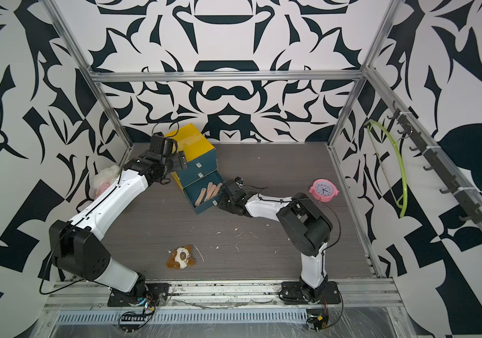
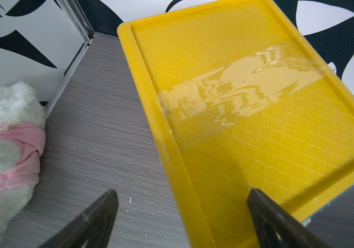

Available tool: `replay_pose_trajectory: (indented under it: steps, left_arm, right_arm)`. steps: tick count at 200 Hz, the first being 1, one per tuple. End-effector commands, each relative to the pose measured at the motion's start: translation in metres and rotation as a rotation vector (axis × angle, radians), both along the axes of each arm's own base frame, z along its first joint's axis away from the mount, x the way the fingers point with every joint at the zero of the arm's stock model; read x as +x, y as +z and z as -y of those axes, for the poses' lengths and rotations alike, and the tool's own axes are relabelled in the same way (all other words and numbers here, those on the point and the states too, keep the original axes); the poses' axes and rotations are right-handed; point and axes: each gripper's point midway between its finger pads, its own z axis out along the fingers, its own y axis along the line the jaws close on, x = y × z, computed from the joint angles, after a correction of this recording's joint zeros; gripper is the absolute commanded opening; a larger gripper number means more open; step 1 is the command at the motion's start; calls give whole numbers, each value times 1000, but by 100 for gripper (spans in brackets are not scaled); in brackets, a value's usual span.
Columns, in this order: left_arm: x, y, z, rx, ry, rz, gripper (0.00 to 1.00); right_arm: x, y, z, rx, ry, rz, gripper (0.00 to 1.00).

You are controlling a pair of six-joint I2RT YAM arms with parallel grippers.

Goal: Place the fruit knives into the drawer by color
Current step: Close the drawer in the storage box.

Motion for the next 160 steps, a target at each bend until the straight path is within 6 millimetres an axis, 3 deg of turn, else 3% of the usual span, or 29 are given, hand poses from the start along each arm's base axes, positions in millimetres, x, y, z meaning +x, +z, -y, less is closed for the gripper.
replay_pose_trajectory:
  steps: [1, 33, 89, 160]
  left_arm:
    - [-8, -15, -3, 20, -9, -50, 99]
    - [-12, -21, -4, 13, -9, -66, 99]
    - [-18, -38, 1, -15, -18, -108, 99]
    - [-23, -49, 4, -37, -24, -129, 99]
  right_arm:
    - [30, 39, -28, 116, -9, 98, 32]
    - [52, 42, -44, 177, -39, 117, 34]
    - [82, 27, -68, 395, -135, 89, 43]
    - [102, 25, -83, 535, -209, 75, 47]
